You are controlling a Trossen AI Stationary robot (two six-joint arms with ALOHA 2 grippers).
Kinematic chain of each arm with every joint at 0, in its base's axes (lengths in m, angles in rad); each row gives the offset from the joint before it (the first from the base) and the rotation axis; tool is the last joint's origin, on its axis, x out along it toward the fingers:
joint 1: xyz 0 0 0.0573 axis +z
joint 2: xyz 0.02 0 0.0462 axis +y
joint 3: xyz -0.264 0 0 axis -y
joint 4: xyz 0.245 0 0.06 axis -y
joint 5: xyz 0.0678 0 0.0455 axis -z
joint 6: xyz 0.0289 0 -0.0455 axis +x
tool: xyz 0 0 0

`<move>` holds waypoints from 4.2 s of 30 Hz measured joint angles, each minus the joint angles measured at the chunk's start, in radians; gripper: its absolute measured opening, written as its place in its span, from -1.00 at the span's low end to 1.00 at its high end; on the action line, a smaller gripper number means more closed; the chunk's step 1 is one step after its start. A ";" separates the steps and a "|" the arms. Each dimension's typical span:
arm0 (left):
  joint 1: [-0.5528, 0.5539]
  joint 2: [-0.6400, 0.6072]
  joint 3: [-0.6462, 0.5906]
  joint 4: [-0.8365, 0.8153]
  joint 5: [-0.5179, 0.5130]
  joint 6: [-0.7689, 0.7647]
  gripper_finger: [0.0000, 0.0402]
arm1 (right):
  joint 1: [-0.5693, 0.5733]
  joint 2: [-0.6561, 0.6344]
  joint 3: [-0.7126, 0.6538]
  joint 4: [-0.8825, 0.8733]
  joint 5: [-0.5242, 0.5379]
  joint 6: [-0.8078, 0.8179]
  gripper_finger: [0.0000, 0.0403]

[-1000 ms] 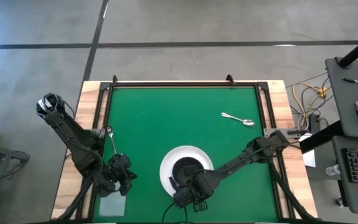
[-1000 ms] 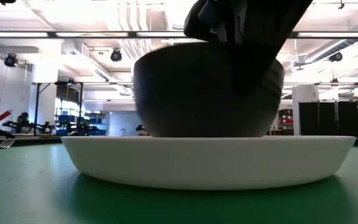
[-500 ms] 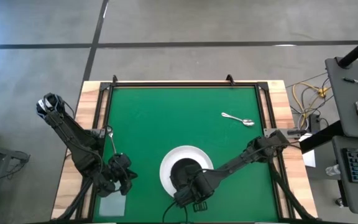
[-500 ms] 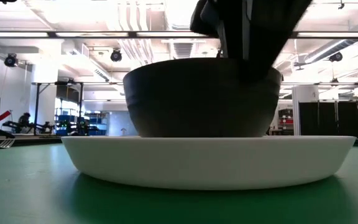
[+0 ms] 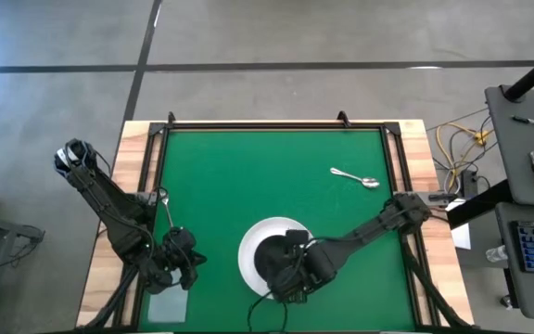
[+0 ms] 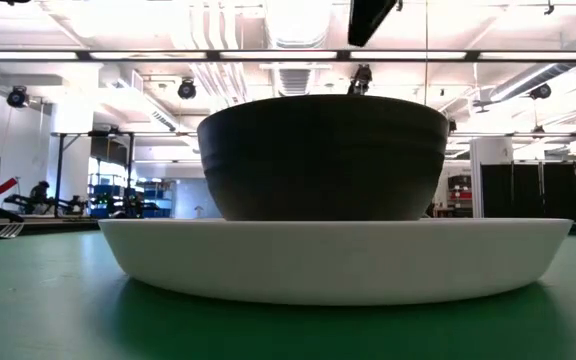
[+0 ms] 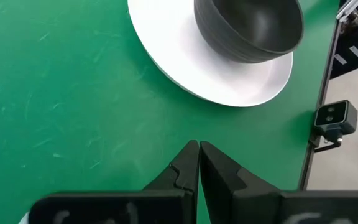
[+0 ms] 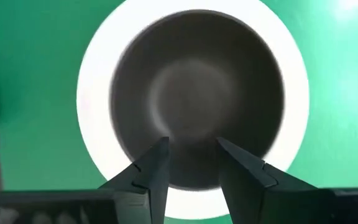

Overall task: Set table place
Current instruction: Put the fork beside the white plate on the table

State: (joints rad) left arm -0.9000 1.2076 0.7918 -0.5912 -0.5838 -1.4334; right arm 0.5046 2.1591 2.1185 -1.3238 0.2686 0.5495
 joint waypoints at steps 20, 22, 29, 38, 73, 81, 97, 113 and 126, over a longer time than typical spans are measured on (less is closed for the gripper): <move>0.085 -0.019 0.039 0.039 0.151 0.088 -1.00 | -0.082 -0.301 0.000 -0.156 0.184 0.264 -0.42; 0.092 -0.025 0.042 0.037 0.158 0.107 -1.00 | -0.086 -0.325 0.000 -0.166 0.183 0.318 -0.44; 0.117 -0.077 0.045 0.020 0.233 0.208 -1.00 | -0.086 -0.358 0.000 -0.165 0.165 0.412 -0.52; 0.142 -0.029 0.252 -0.326 0.340 0.809 -1.00 | -0.086 -0.358 -0.002 -0.164 0.116 0.393 -0.62; 0.312 -0.073 0.124 -0.639 0.580 0.871 -1.00 | -0.088 -0.365 -0.062 -0.245 0.011 0.479 -0.67; 0.312 -0.294 0.119 -0.715 0.499 0.917 -1.00 | -0.133 -0.378 -0.065 -0.247 -0.007 0.403 -0.67; 0.312 -0.363 -0.035 -0.771 0.557 0.890 -1.00 | -0.295 -0.378 -0.142 -0.219 -0.082 0.210 -0.67; 0.340 -0.120 -0.031 -0.695 0.675 0.645 -1.00 | -0.307 -0.384 -0.313 0.019 -0.253 0.180 -0.67; 0.313 -0.243 0.312 -0.542 0.283 0.523 -1.00 | -0.348 -0.367 -0.350 0.460 -0.270 0.206 -0.67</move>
State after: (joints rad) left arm -0.5869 0.9650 1.1038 -1.1328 -0.3004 -0.9102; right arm 0.1565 1.7924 1.7683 -0.8635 -0.0014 0.7555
